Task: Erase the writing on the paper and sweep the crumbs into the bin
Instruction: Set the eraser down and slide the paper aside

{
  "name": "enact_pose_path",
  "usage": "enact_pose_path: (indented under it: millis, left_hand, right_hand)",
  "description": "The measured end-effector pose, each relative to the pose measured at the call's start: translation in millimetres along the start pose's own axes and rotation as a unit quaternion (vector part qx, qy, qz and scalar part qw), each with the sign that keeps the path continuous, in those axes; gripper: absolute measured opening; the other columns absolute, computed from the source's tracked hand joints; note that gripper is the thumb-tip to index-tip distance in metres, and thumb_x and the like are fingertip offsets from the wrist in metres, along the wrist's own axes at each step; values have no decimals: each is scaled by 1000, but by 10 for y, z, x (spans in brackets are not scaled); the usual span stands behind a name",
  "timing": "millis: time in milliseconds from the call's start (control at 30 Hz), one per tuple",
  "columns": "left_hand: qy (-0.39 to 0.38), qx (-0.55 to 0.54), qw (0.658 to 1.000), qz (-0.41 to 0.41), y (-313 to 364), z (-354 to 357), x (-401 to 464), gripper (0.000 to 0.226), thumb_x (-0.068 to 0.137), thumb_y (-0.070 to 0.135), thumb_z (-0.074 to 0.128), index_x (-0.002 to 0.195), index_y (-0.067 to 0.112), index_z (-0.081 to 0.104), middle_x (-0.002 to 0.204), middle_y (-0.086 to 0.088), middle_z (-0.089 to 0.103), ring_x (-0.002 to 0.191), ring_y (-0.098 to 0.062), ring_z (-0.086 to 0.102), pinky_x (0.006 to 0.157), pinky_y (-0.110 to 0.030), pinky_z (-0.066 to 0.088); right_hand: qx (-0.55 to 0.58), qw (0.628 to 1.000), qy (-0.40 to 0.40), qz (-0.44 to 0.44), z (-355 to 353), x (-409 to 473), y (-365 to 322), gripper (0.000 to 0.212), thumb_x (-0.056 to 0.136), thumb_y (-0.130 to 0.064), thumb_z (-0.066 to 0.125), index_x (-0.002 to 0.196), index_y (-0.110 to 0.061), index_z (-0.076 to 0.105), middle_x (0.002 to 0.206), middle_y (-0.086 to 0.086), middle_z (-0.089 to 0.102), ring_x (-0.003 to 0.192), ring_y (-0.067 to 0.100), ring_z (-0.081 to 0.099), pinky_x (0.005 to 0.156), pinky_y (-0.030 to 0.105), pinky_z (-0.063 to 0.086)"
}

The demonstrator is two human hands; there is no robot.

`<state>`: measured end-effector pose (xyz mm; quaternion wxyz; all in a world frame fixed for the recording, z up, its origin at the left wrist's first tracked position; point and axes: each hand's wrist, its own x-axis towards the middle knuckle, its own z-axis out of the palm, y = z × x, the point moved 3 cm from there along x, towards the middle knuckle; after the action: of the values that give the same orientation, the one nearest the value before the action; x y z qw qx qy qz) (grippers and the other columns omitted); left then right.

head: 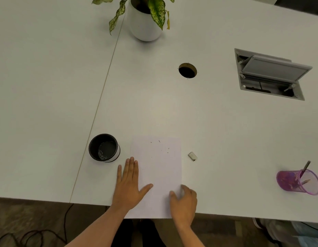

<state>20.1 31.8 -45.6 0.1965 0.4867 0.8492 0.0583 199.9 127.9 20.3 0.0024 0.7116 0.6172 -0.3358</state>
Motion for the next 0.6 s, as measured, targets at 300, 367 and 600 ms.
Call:
enact_pose_path:
  millis: [300,367,600]
  left_hand:
    - [-63,-10,998,1,-64,-20,-253,99,93,76,23,155,1,10,164,-18,13,152,-27,0,119,-44,0]
    - [-79,-12,997,-5,-74,-40,-265,97,93,75,22,155,1,13,163,-19,16,151,-26,-2,119,-42,-2]
    - [-87,-32,996,-8,-83,-44,-325,91,96,71,19,152,-1,20,160,-18,21,152,-22,-4,119,-37,-4]
  right_hand:
    - [169,976,-24,135,-69,-299,306,46,82,-28,73,117,-9,49,120,12,46,95,21,47,85,34,44]
    - [187,972,-48,132,-66,-274,322,42,83,-29,72,114,-12,50,113,9,51,97,22,51,86,33,45]
    - [153,973,-166,44,-169,-191,239,14,92,-19,60,103,-22,51,109,2,60,94,15,57,86,30,48]
